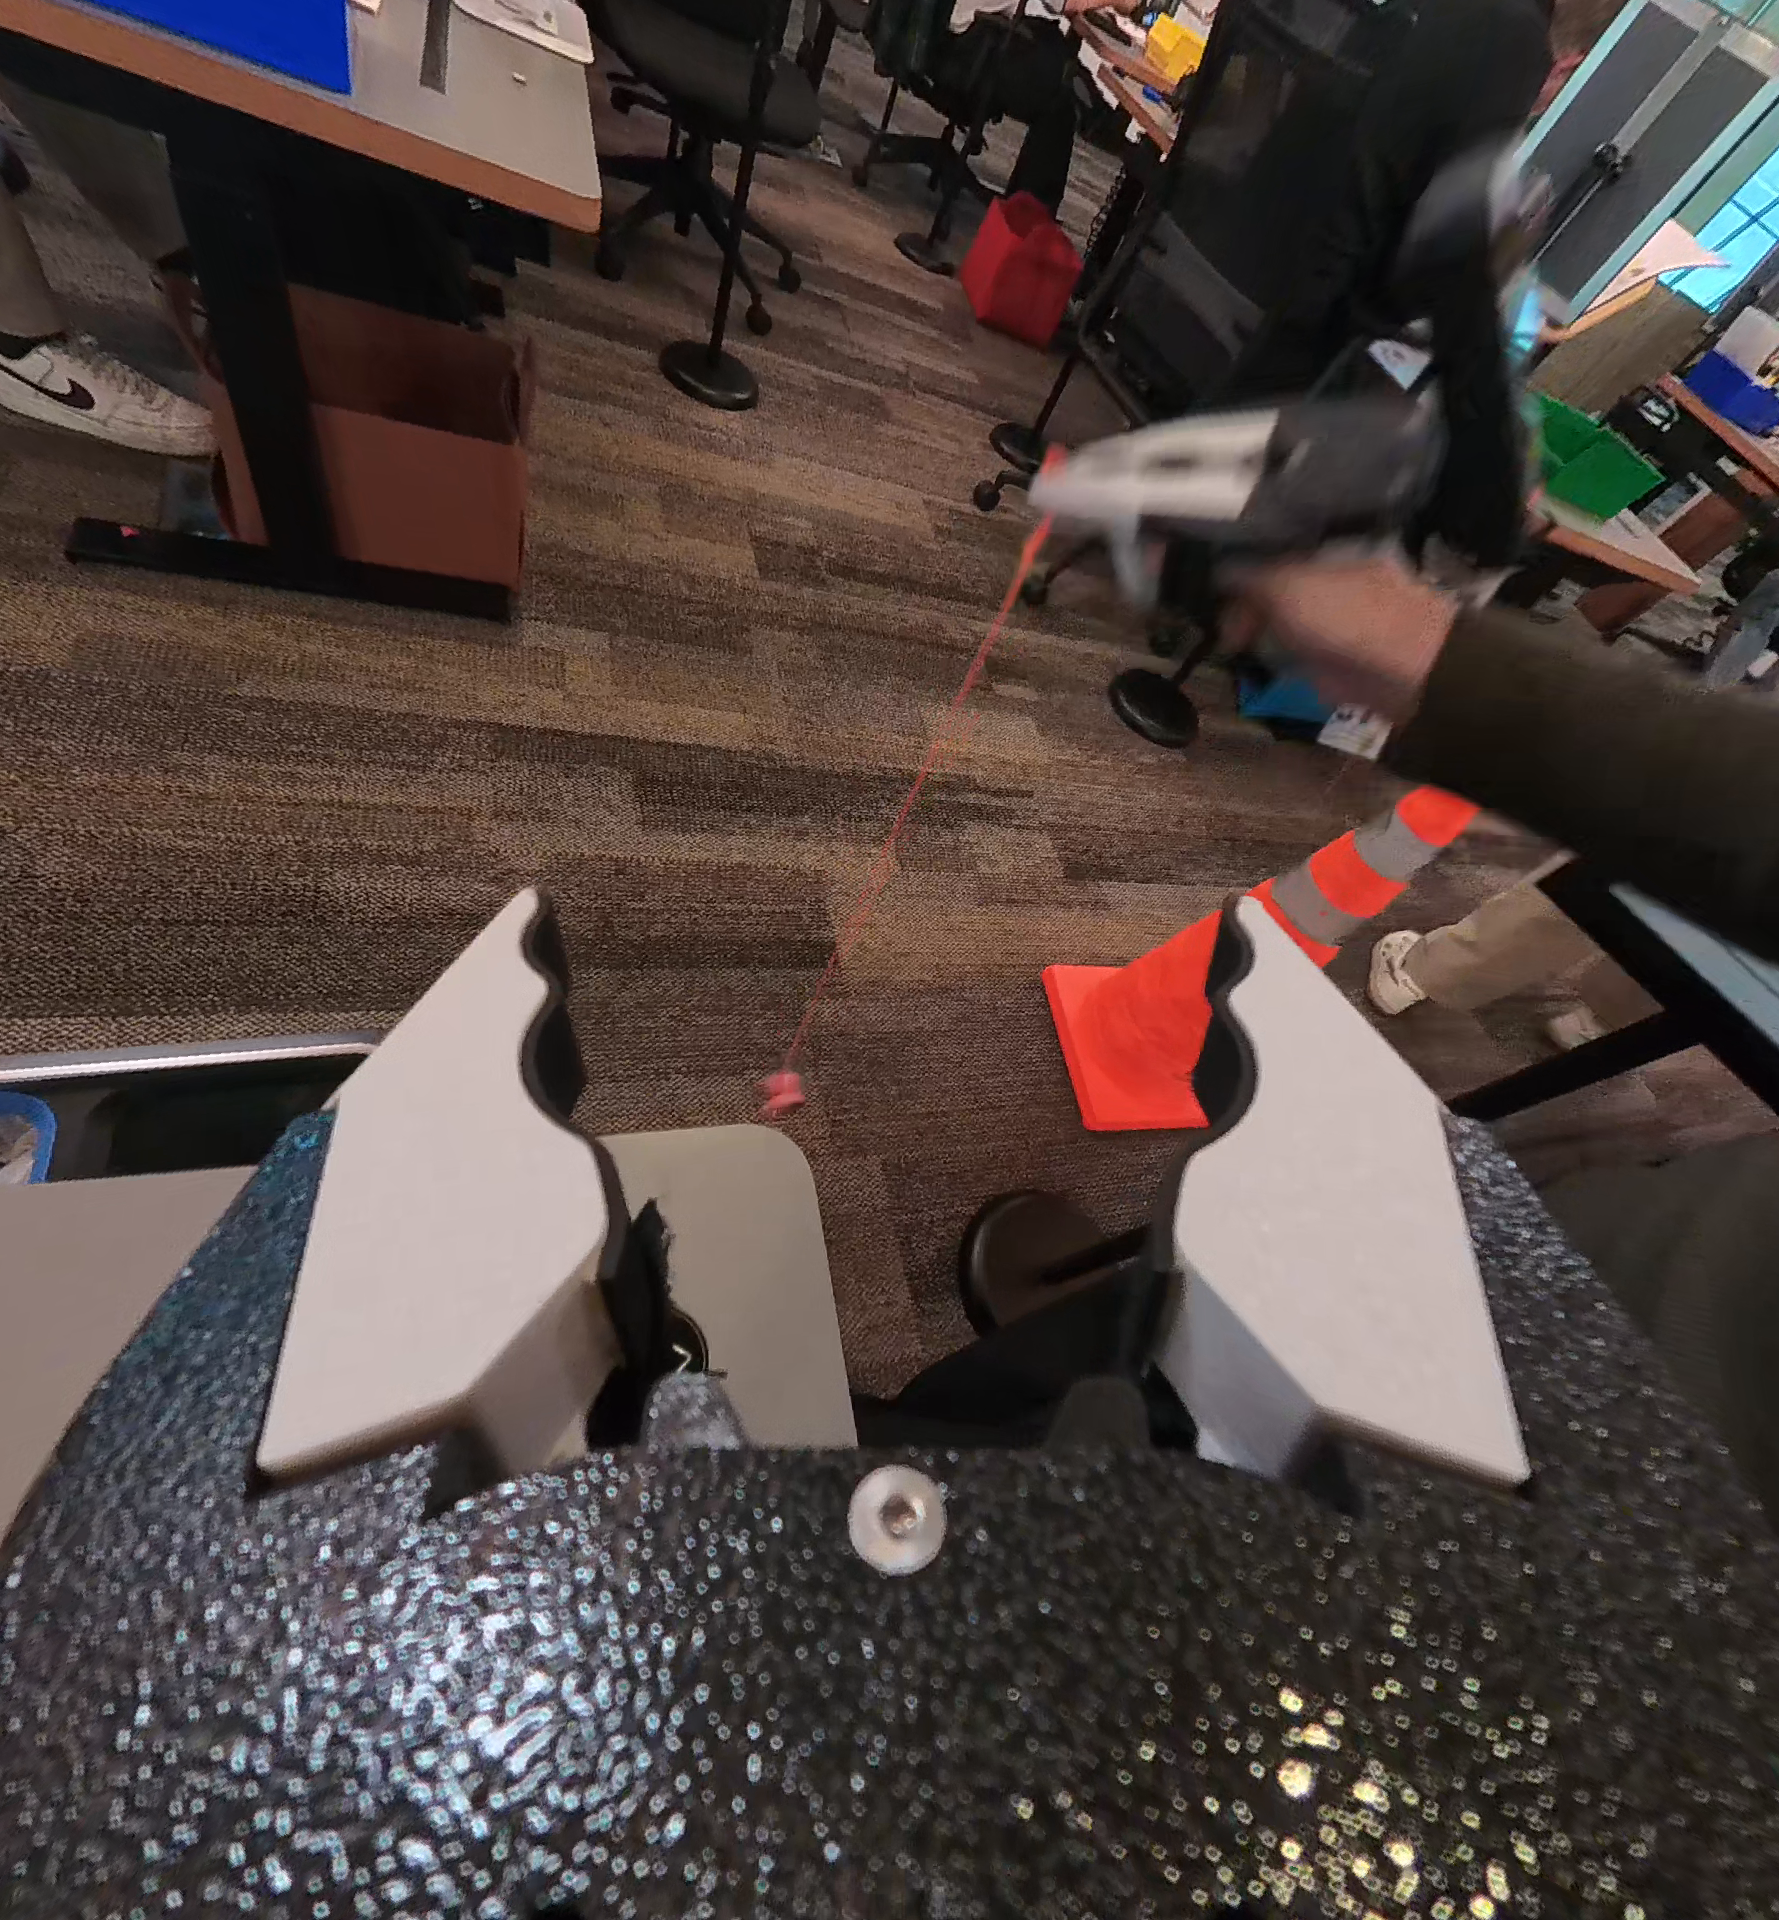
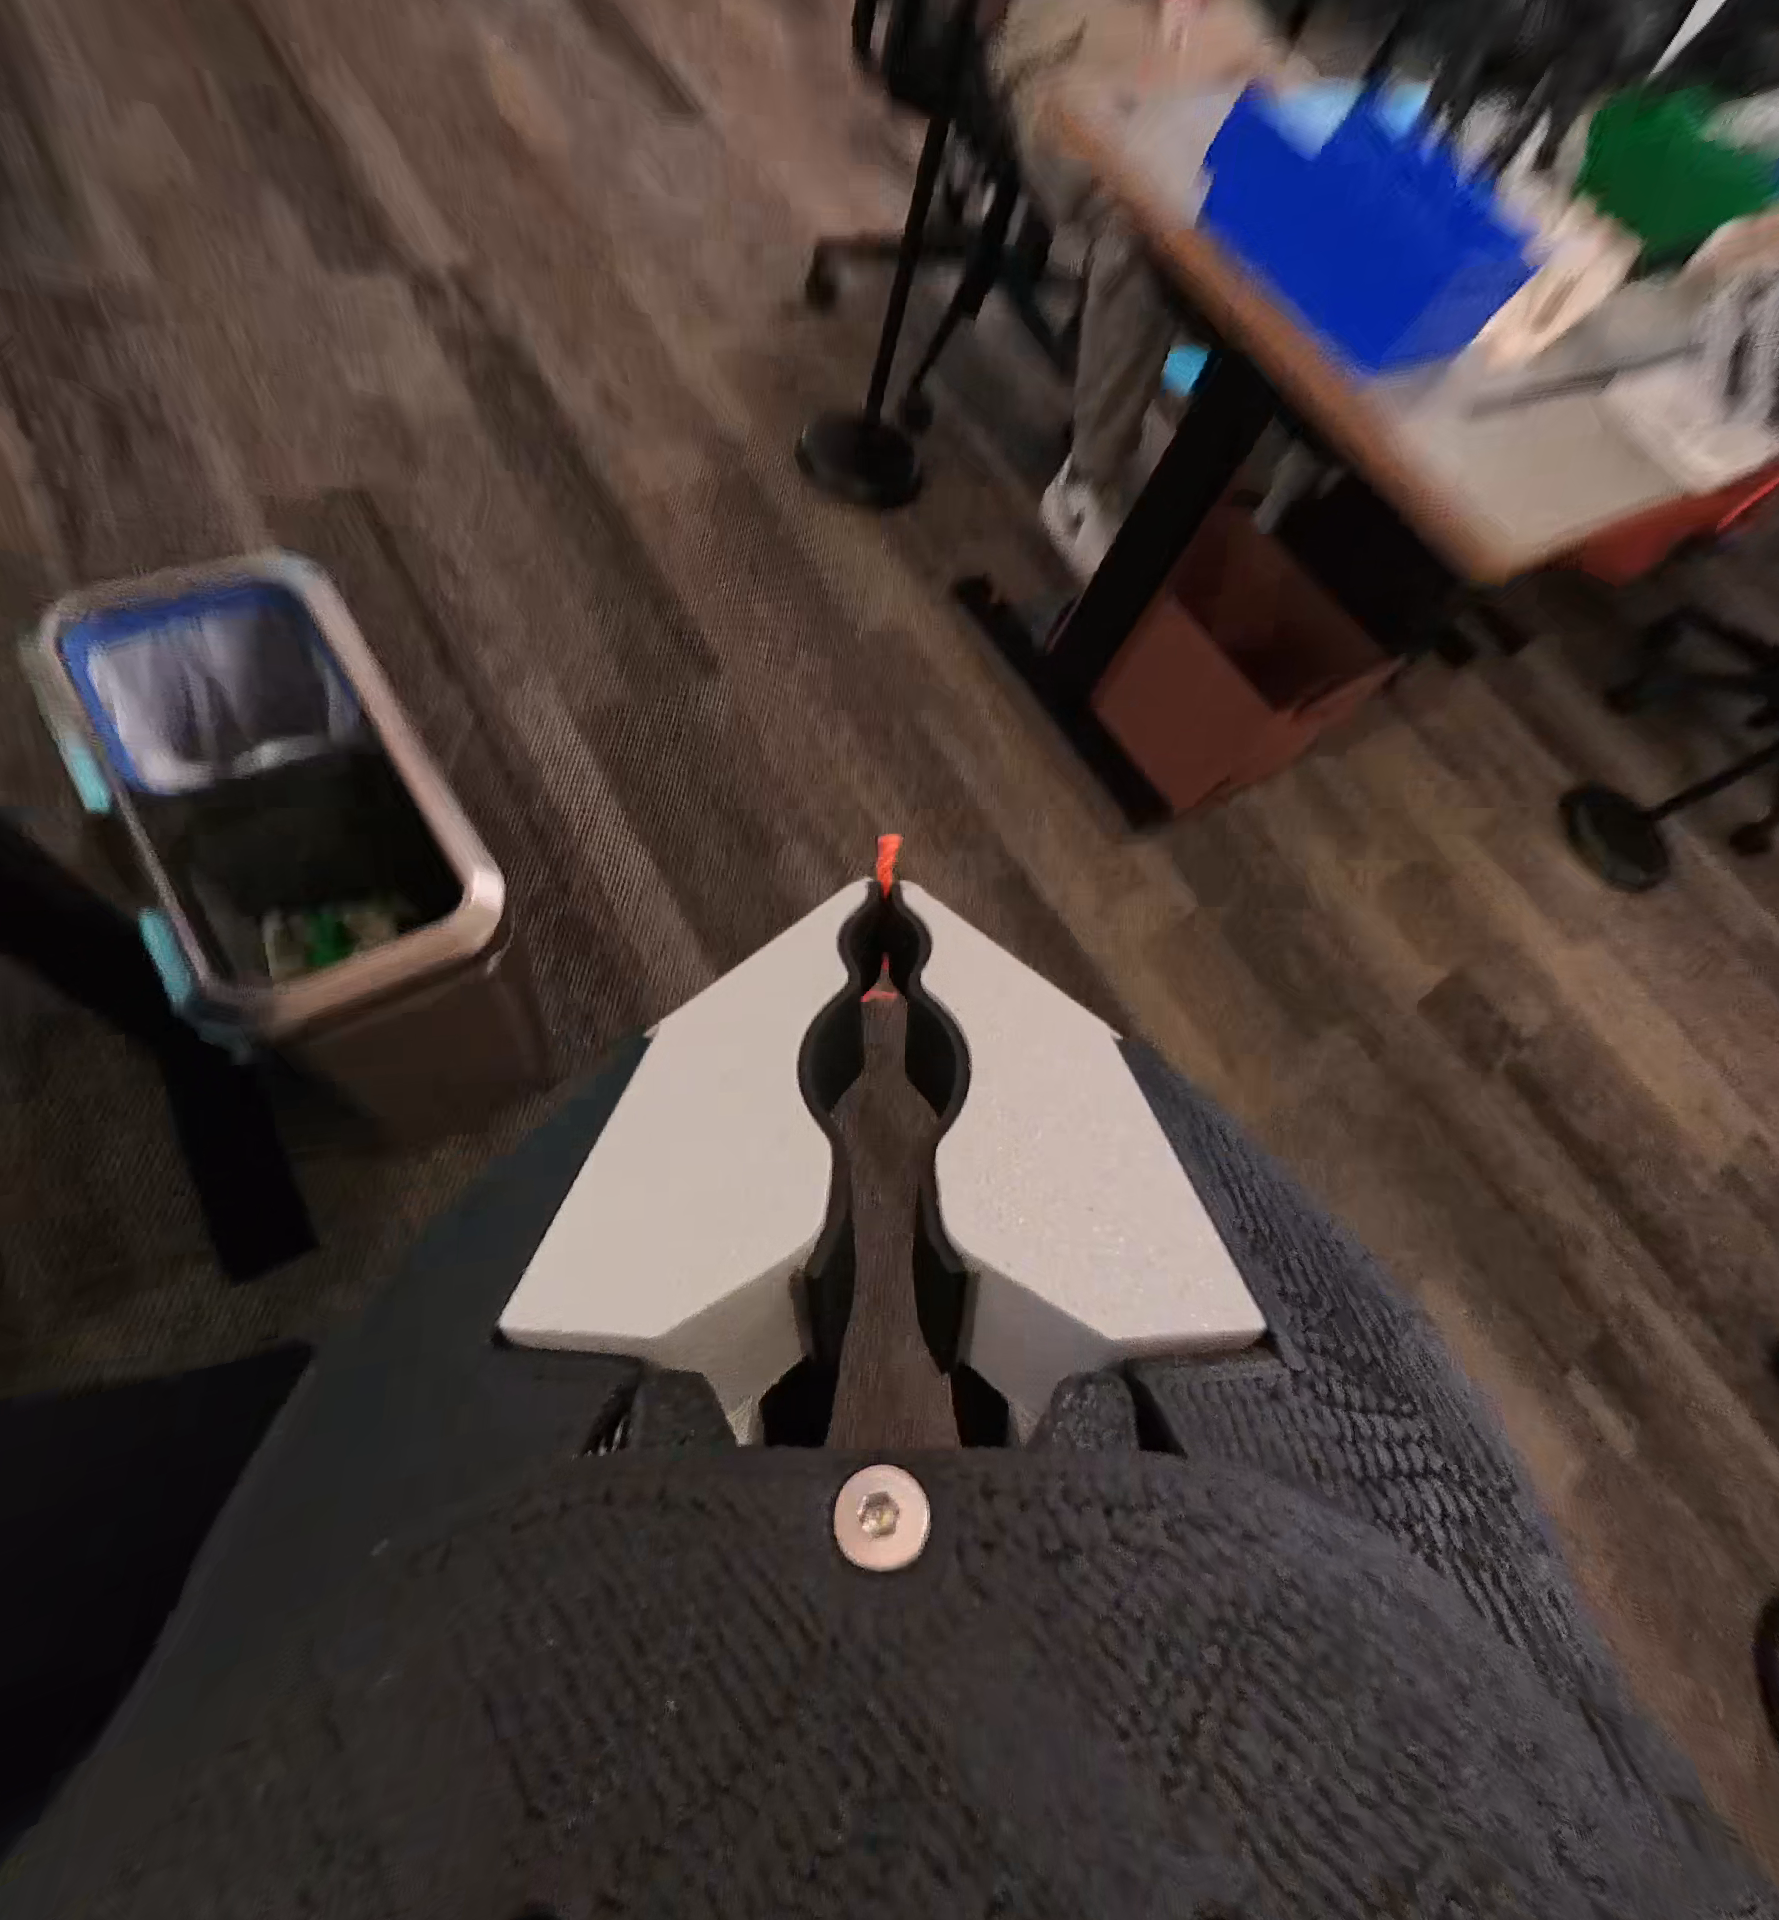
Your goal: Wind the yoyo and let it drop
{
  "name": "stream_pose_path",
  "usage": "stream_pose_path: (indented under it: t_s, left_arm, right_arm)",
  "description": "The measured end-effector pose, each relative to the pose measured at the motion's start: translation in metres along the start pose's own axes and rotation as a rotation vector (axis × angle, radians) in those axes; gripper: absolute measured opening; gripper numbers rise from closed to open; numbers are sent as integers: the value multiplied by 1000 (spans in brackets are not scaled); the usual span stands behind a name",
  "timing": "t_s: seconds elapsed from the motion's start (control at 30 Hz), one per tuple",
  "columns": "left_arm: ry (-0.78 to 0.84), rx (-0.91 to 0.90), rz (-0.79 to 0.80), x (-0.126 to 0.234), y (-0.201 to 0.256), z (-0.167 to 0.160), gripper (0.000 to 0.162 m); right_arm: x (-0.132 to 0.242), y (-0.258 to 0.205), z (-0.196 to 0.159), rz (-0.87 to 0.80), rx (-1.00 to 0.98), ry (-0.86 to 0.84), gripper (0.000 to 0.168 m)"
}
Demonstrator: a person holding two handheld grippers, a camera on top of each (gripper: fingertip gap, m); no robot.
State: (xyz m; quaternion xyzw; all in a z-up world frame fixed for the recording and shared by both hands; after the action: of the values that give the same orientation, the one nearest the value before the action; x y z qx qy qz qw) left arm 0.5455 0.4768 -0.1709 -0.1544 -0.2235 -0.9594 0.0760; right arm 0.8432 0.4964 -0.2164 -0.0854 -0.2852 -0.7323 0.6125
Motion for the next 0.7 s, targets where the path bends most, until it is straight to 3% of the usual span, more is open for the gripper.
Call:
stream_pose_path:
  t_s: [0.07, 0.17, 0.27, 0.47, 0.7]
  left_arm:
    - [10, -3, -3, -2, 0, 3, 120]
    - [30, -10, -24, -8, 3, 10, 117]
    - [34, -30, -44, -14, 8, 16, 116]
    - [38, -44, -50, -18, 11, 24, 117]
    - [37, -30, -50, -19, 8, 26, 117]
  right_arm:
    - [26, 44, 84, -28, 0, 144, 0]
    - [97, 106, 220, -55, 41, 351, 0]
    - [149, 129, 299, 11, 76, 427, 0]
    - [191, 143, 357, -49, 187, 496, 0]
    - [185, 156, 394, -169, 200, 594, 0]
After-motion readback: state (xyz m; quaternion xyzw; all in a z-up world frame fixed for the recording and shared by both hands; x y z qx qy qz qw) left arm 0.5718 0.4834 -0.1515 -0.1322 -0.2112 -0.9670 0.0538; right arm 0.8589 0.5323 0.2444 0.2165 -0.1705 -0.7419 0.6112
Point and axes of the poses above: each gripper's, where its closed fingertips meet, x back along the fingers, z out of its top, y = z × x across the jaws, the point moved 1 cm from there along x, back along the fingers, and after that the axes turned 7 degrees about -z, right-handed, at the moved point
